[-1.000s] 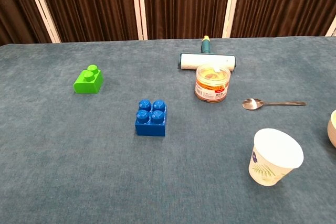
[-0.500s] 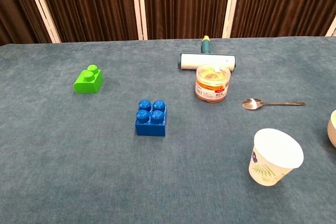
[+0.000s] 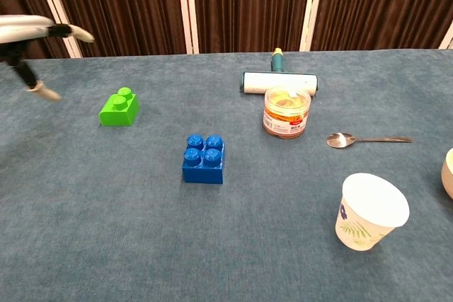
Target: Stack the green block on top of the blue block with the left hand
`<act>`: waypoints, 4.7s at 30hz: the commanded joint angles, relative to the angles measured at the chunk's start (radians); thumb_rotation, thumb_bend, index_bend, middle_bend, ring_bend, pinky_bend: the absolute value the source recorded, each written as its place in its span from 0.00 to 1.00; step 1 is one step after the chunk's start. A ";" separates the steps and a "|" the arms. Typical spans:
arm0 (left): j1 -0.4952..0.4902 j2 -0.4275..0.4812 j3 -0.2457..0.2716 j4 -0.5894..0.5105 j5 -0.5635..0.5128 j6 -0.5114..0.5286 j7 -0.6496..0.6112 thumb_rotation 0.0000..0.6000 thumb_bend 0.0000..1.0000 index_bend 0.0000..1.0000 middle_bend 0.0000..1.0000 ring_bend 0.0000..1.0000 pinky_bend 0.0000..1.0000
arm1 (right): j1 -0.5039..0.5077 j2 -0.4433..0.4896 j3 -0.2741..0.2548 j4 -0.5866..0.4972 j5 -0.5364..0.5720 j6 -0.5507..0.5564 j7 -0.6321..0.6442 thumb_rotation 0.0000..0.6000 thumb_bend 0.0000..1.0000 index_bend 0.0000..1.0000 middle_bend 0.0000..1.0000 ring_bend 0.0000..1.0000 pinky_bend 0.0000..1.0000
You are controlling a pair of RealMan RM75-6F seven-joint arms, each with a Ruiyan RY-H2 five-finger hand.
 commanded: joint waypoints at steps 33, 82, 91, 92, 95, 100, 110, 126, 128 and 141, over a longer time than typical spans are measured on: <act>-0.238 -0.315 0.056 0.441 -0.288 -0.182 0.076 1.00 0.10 0.23 0.28 0.27 0.32 | 0.019 -0.009 -0.011 -0.008 0.032 -0.037 -0.037 1.00 0.00 0.00 0.00 0.00 0.00; -0.380 -0.129 0.115 -0.376 -0.460 0.151 0.437 1.00 0.16 0.43 0.49 0.44 0.42 | 0.012 0.039 -0.020 -0.006 0.029 -0.034 0.087 1.00 0.00 0.00 0.00 0.00 0.00; -0.408 -0.165 0.128 -0.357 -0.507 0.183 0.468 1.00 0.16 0.43 0.49 0.44 0.42 | 0.013 0.039 -0.020 -0.007 0.027 -0.035 0.091 1.00 0.00 0.00 0.00 0.00 0.00; -0.408 -0.168 0.129 -0.354 -0.508 0.184 0.467 1.00 0.16 0.43 0.49 0.44 0.42 | 0.013 0.039 -0.020 -0.007 0.027 -0.035 0.091 1.00 0.00 0.00 0.00 0.00 0.00; -0.409 -0.182 0.132 -0.340 -0.505 0.187 0.459 1.00 0.16 0.43 0.49 0.44 0.42 | 0.014 0.039 -0.021 -0.007 0.027 -0.038 0.090 1.00 0.00 0.00 0.00 0.00 0.00; -0.413 -0.202 0.132 -0.319 -0.507 0.193 0.452 1.00 0.16 0.43 0.49 0.44 0.42 | 0.015 0.040 -0.021 -0.008 0.029 -0.038 0.089 1.00 0.00 0.00 0.00 0.00 0.00; -0.414 -0.235 0.144 -0.288 -0.487 0.190 0.443 1.00 0.16 0.43 0.49 0.44 0.42 | 0.015 0.041 -0.021 -0.009 0.030 -0.038 0.090 1.00 0.00 0.00 0.00 0.00 0.00; -0.418 -0.269 0.154 -0.240 -0.487 0.180 0.447 1.00 0.16 0.42 0.47 0.42 0.40 | 0.016 0.042 -0.020 -0.009 0.033 -0.040 0.091 1.00 0.00 0.00 0.00 0.00 0.00; -0.416 -0.267 0.151 -0.238 -0.481 0.177 0.440 1.00 0.16 0.38 0.39 0.36 0.36 | 0.016 0.042 -0.020 -0.009 0.034 -0.041 0.092 1.00 0.00 0.00 0.00 0.00 0.00; -0.370 -0.169 0.126 -0.328 -0.374 0.177 0.333 1.00 0.13 0.00 0.00 0.00 0.01 | 0.014 0.046 -0.025 -0.016 0.027 -0.040 0.092 1.00 0.00 0.00 0.00 0.00 0.00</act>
